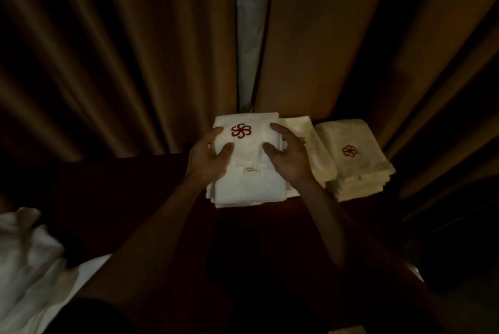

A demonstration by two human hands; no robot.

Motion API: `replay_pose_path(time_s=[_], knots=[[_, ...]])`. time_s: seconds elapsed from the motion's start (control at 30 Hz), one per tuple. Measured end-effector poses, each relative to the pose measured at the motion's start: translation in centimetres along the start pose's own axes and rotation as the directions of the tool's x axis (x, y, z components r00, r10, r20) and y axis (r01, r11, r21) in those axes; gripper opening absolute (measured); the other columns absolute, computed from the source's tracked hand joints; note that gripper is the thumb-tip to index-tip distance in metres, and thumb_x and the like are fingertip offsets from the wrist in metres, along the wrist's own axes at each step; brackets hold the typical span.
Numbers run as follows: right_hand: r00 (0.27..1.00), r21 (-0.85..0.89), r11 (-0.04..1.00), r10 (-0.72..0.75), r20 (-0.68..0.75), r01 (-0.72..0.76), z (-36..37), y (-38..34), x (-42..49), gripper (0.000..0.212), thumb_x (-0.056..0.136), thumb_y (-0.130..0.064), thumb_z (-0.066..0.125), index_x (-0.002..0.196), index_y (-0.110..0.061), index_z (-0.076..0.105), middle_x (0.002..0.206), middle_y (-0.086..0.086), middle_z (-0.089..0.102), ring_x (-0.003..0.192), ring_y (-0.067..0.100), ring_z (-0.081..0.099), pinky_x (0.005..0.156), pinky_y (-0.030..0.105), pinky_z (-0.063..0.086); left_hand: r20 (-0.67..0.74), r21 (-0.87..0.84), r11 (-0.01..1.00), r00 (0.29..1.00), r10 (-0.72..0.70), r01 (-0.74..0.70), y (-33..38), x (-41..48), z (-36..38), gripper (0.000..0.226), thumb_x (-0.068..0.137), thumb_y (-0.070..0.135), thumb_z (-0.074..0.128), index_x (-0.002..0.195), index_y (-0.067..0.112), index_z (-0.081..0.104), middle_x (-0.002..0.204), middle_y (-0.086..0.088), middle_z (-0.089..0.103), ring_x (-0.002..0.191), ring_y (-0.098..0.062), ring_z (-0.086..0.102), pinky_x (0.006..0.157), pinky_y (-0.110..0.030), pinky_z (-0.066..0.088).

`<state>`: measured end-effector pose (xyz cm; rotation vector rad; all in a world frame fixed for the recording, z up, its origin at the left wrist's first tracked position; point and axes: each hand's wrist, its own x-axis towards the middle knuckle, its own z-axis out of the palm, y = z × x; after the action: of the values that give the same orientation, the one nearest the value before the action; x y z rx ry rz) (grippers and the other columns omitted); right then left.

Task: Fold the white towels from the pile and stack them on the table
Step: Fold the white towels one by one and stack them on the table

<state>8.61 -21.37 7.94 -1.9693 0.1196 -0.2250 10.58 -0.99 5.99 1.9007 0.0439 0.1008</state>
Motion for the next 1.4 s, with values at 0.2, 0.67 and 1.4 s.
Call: replay_pose_path(time_s=[0.2, 0.67, 1.4], knots=[[0.989, 0.066, 0.996, 0.055, 0.141, -0.064, 3.8, 2.7, 5.0, 0.048, 0.09, -0.021, 0.073, 0.134, -0.032, 0.058, 0.142, -0.003, 0.055, 0.124, 0.014, 0.056, 0.1, 0.035, 0.054, -0.04, -0.04, 0.984, 0.984, -0.175, 0.174, -2.9, 3.0, -0.4, 0.058, 0.089, 0.028, 0.074, 0.142, 0.029, 0.05, 0.141, 0.001, 0.054, 0.12, -0.016, 0.058, 0.094, -0.044, 0.057], [0.973, -0.276, 0.96, 0.109, 0.202, -0.051, 6.6, 8.1, 7.8, 0.055, 0.094, -0.021, 0.066, 0.146, -0.021, 0.048, 0.153, 0.006, 0.039, 0.14, 0.021, 0.038, 0.11, 0.022, 0.031, 0.003, 0.298, 0.931, 0.975, -0.223, 0.212, -7.3, 5.8, 3.0, 0.061, 0.094, 0.034, 0.064, 0.15, 0.027, 0.039, 0.155, -0.004, 0.028, 0.138, -0.023, 0.039, 0.108, -0.031, 0.038], [0.922, -0.69, 0.709, 0.155, 0.355, 0.146, 6.7, 7.9, 8.5, 0.087, 0.097, -0.064, 0.039, 0.16, -0.017, 0.002, 0.168, -0.001, -0.007, 0.154, 0.023, -0.011, 0.122, 0.047, 0.0, 0.24, 0.632, 0.772, 0.963, -0.124, -0.058, -8.4, 7.3, 5.1, 0.069, 0.1, 0.057, 0.036, 0.159, 0.03, 0.011, 0.166, 0.012, -0.005, 0.152, -0.009, -0.007, 0.12, -0.059, 0.01]])
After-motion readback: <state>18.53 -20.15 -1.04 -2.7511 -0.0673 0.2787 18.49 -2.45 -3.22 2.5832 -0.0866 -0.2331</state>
